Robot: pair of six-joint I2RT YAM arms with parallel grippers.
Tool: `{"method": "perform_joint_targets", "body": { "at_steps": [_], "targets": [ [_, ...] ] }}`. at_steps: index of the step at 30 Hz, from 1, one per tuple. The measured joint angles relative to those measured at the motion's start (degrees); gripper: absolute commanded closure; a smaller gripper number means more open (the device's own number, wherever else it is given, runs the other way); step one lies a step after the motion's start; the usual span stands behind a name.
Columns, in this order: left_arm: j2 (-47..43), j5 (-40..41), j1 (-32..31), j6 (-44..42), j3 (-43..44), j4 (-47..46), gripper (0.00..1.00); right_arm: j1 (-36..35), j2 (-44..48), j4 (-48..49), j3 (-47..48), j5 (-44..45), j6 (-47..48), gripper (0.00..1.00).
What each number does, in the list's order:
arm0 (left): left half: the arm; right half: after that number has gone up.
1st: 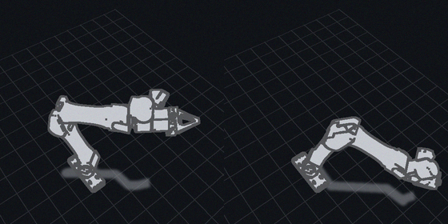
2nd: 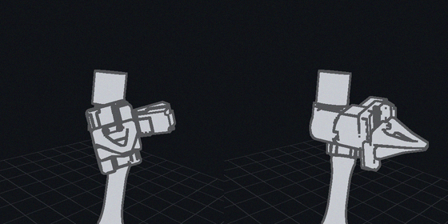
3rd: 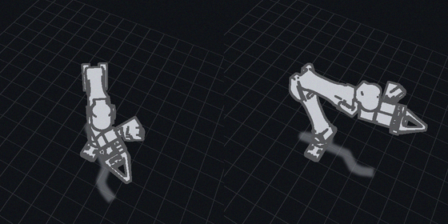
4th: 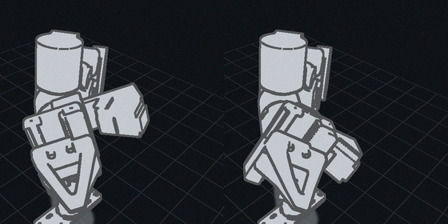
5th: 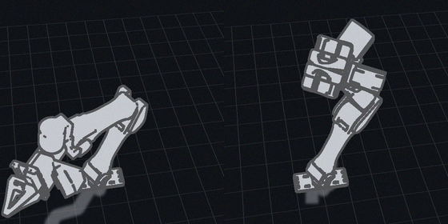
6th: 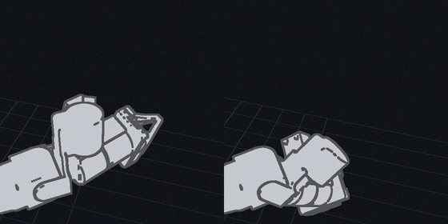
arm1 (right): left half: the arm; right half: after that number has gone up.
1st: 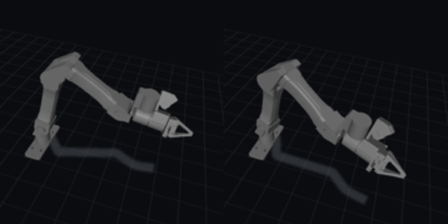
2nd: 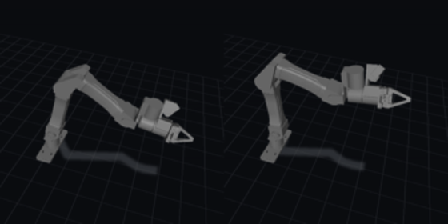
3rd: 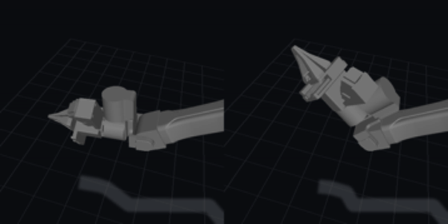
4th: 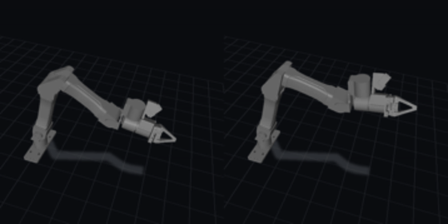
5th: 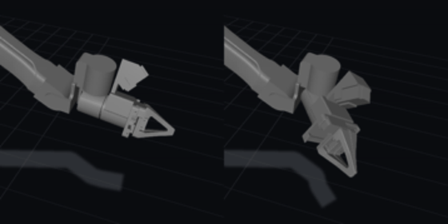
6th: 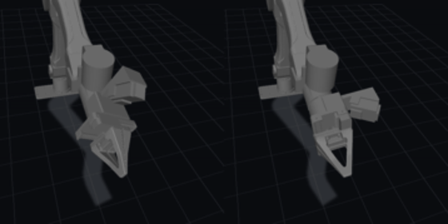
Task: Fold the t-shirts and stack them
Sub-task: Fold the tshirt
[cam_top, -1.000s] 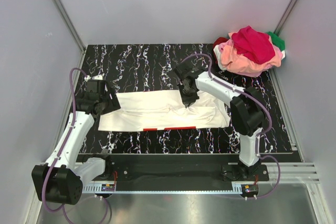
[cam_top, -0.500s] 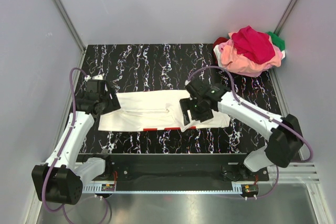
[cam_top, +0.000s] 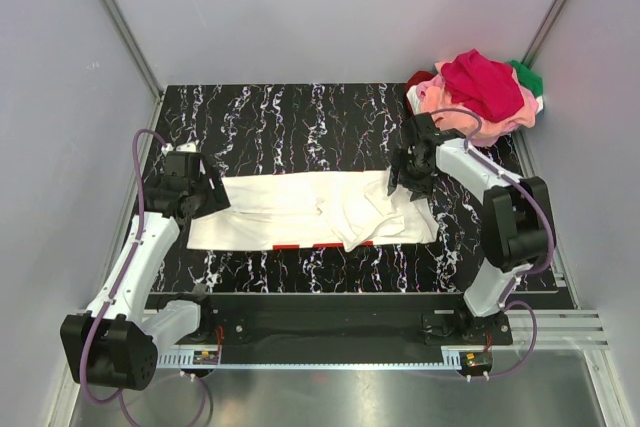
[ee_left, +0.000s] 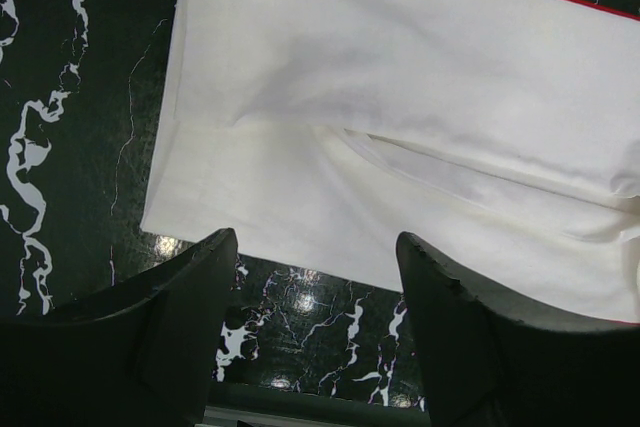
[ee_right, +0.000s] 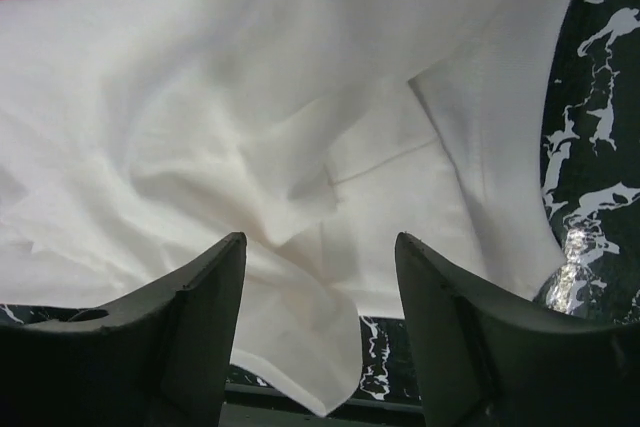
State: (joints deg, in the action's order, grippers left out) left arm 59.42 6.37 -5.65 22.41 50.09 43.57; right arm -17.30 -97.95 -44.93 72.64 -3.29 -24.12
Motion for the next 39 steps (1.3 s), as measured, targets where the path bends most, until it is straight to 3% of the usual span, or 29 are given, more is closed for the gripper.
{"method": "perform_joint_targets", "body": {
  "at_steps": [14, 23, 27, 29, 30, 32, 39],
  "targets": [
    [0.0, -0.3, 0.0, -0.1, 0.0, 0.0, 0.3, 5.8, -12.5, 4.2, 8.6, -1.4, 2.5, 0.36],
    [0.4, -0.3, 0.0, -0.1, 0.0, -0.1, 0.3, 6.5, -13.4, 6.2, 7.3, -2.0, 2.5, 0.39],
    [1.0, -0.3, 0.0, -0.1, 0.0, -0.1, 0.3, 6.5, -14.3, 7.5, 7.3, -2.4, 2.5, 0.5],
    [1.0, -0.3, 0.0, -0.1, 0.0, -0.1, 0.3, 6.7, -15.0, 8.2, 7.3, -2.4, 2.8, 0.74],
    [1.0, -0.3, 0.0, -0.1, 0.0, -0.1, 0.3, 6.7, -15.3, 8.5, 7.3, -2.5, 2.6, 0.74],
    [1.1, -0.3, 0.0, -0.1, 0.0, -0.1, 0.3, 6.8, -15.7, 8.9, 7.2, -2.4, 2.8, 0.87],
    [1.6, -0.3, 0.0, -0.1, 0.0, -0.1, 0.3, 8.2, -15.8, 8.7, 10.2, -0.6, 4.5, 0.97]
  ]
}}
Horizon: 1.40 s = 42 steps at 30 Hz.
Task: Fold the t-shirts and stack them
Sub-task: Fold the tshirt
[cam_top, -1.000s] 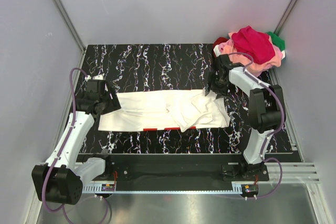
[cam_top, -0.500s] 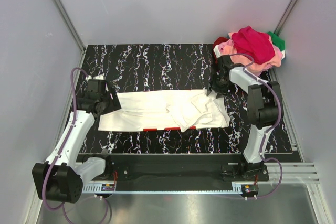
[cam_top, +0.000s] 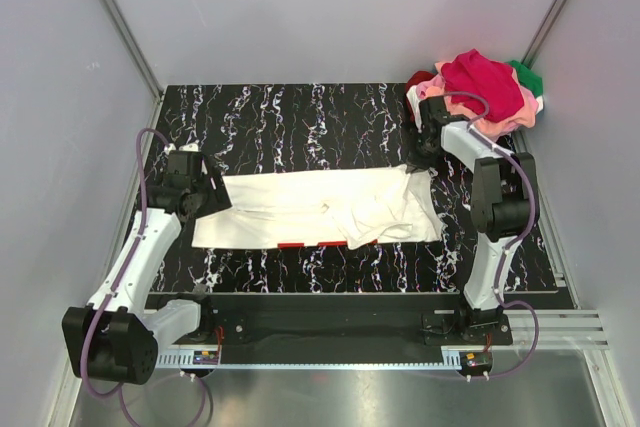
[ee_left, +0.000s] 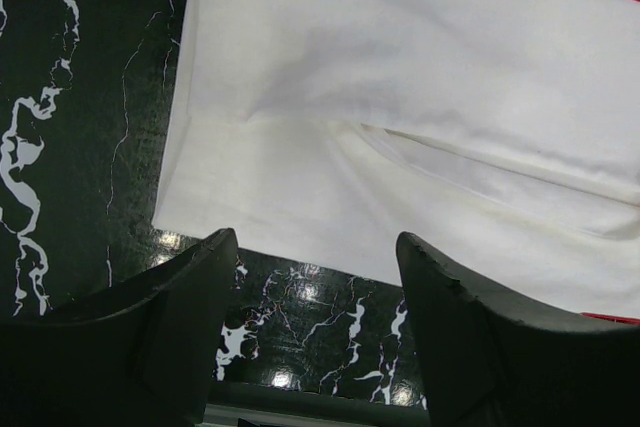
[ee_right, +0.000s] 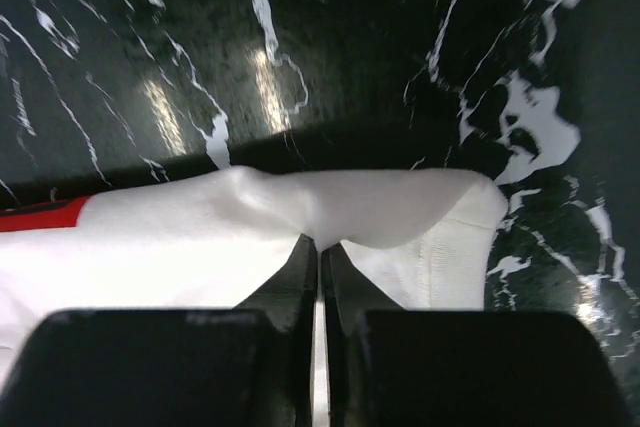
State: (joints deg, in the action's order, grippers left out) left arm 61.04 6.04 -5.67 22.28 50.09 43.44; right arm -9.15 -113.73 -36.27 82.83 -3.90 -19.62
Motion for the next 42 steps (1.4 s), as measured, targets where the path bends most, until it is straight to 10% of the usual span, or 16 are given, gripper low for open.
{"method": "perform_joint_targets", "body": {
  "at_steps": [14, 17, 23, 34, 42],
  "targets": [
    [0.8, -0.1, 0.0, 0.0, -0.1, 0.0, 0.3, 3.2, -6.3, -1.0, 16.6, -0.7, 4.0, 0.87],
    [1.3, -0.3, 0.0, 0.0, -0.1, -0.1, 0.3, 3.4, -9.0, -0.4, 19.9, -3.3, 4.9, 0.54],
    [3.7, -1.4, 0.0, -0.1, -0.1, -0.4, 0.28, 3.6, -12.0, -0.8, 23.3, -6.8, 6.3, 0.27],
    [20.8, -4.2, -3.5, 2.2, 3.8, -3.6, 0.27, 3.0, 15.5, -2.6, -5.4, -6.3, 1.2, 0.25],
    [37.0, -8.2, -4.2, 4.4, 9.7, -6.6, 0.27, 2.5, 0.5, -6.6, -1.2, -6.2, 0.1, 0.29]
  ]
}}
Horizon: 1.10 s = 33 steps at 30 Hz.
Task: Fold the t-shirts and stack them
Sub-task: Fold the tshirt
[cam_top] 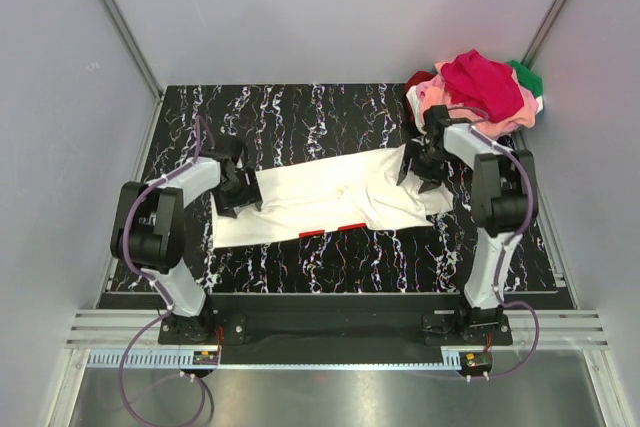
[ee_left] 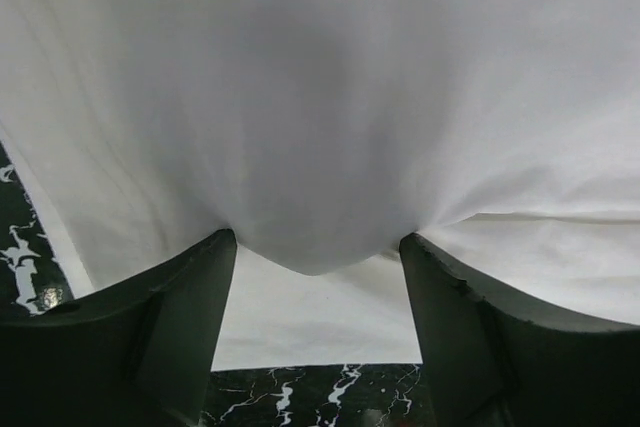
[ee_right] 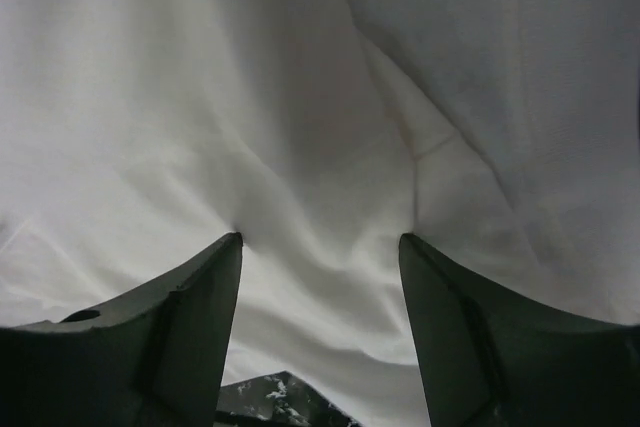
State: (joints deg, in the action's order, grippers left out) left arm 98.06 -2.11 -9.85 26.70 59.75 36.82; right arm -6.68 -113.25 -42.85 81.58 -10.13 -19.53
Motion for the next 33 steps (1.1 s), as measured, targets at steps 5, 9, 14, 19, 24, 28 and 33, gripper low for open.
{"method": "perform_joint_targets", "body": {
  "at_steps": [5, 9, 14, 19, 24, 28, 33],
  "targets": [
    [-1.6, -1.7, 0.1, 0.4, -1.8, -0.9, 0.26, -3.4, -12.0, -6.3, 16.4, 0.1, -0.1, 0.3],
    [-6.1, -4.5, 0.1, 1.2, -7.0, -1.9, 0.26, -7.9, -24.6, -13.4, 37.4, -0.3, -0.4, 0.3],
    [-15.4, -10.8, -2.2, 5.7, -16.6, -2.4, 0.27, -10.8, -47.4, -17.5, 78.1, -6.3, -5.0, 0.2],
    [-25.1, -16.7, -23.4, 21.8, -26.0, -9.3, 0.24, -11.1, -48.3, 3.9, 73.0, -17.5, -17.0, 0.0],
    [-24.6, -20.4, -42.6, 34.5, -20.2, -12.7, 0.19, -12.6, -55.5, 26.1, 77.0, -19.4, -24.3, 0.0],
    [-25.2, -15.6, -43.4, 32.8, -4.2, -3.3, 0.12, -13.7, -53.6, 32.7, 72.0, -18.8, -21.9, 0.0],
    [-28.8, -8.0, -34.6, 23.1, 6.6, 4.6, 0.13, -13.9, -37.8, 32.0, 52.6, -17.4, -17.2, 0.0]
  ]
}}
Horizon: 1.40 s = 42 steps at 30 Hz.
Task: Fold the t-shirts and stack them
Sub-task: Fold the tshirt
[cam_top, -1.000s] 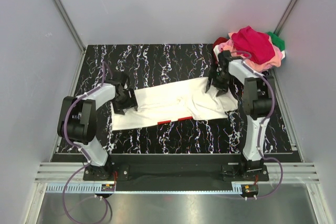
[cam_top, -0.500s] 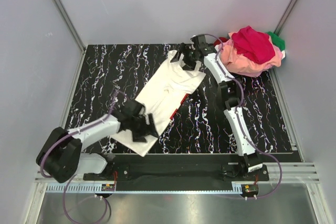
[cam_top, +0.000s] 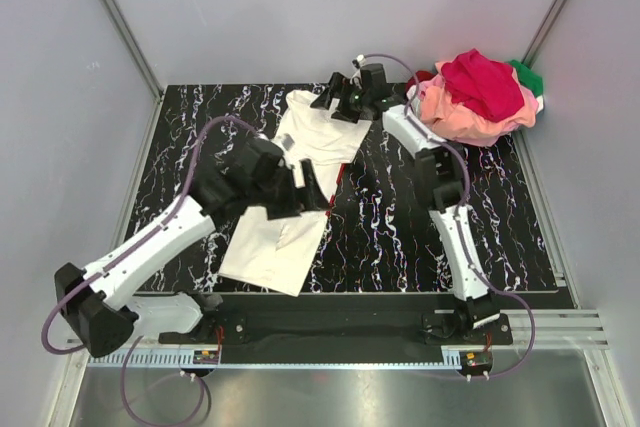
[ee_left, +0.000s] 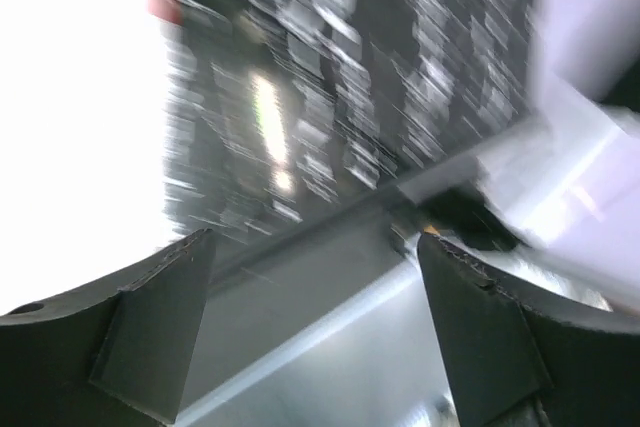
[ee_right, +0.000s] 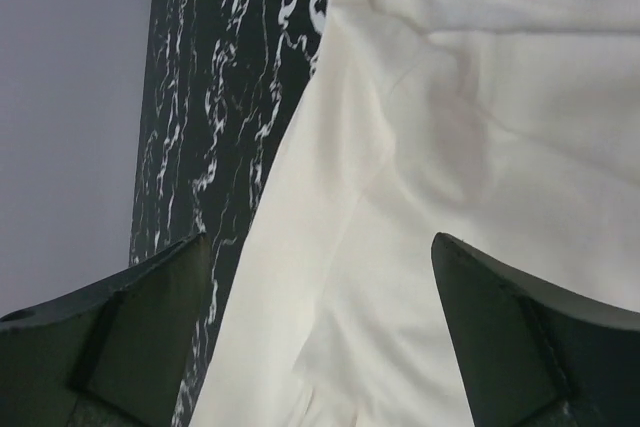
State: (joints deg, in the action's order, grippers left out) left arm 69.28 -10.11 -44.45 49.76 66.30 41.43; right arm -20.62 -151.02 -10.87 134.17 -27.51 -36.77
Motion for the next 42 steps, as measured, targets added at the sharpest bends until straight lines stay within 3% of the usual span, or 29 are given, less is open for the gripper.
{"method": "perform_joint_targets", "body": {
  "at_steps": [5, 10, 14, 20, 24, 26, 28, 34, 38, 42],
  "targets": [
    [3.5, 3.5, 16.5, -10.5, -4.0, 3.5, 0.14, -0.2, 20.2, -2.2, -17.3, 2.5, 1.0, 0.0],
    [12.7, 3.8, 22.4, -17.3, -7.7, 3.9, 0.16, -1.6, 31.0, -4.4, -26.2, 3.9, -0.7, 0.0],
    [16.7, 2.8, 23.6, -19.6, -8.8, 2.3, 0.16, -4.1, 29.9, -8.7, -32.4, 5.3, -2.4, 0.0],
    [18.3, 2.2, 24.9, -20.6, -11.0, 0.6, 0.16, -8.8, 21.7, -21.9, -32.8, 12.5, -3.2, 0.05],
    [18.6, 1.8, 25.3, -20.7, -13.4, -0.7, 0.17, -9.4, 20.9, -23.8, -30.6, 15.6, -3.4, 0.13],
    [18.5, 0.7, 25.4, -20.1, -16.0, -2.3, 0.18, -9.2, 18.8, -25.7, -27.5, 16.4, -3.5, 0.27],
    [18.4, -1.1, 25.4, -19.0, -18.7, -3.1, 0.18, -8.9, 15.4, -27.6, -22.1, 16.3, -3.4, 0.34],
    [12.0, -12.0, 24.3, -11.4, -27.5, -14.6, 0.2, -7.2, 0.4, -34.0, 3.5, 14.1, -3.3, 0.32],
    [12.2, -14.9, 20.8, -8.9, -28.1, -17.3, 0.19, -4.7, -3.1, -34.8, 10.1, 13.7, -2.9, 0.22],
    [11.9, -14.3, 19.9, -9.4, -27.1, -13.3, 0.18, -0.9, -1.7, -34.5, 8.1, 13.5, -1.9, 0.13]
  ]
}}
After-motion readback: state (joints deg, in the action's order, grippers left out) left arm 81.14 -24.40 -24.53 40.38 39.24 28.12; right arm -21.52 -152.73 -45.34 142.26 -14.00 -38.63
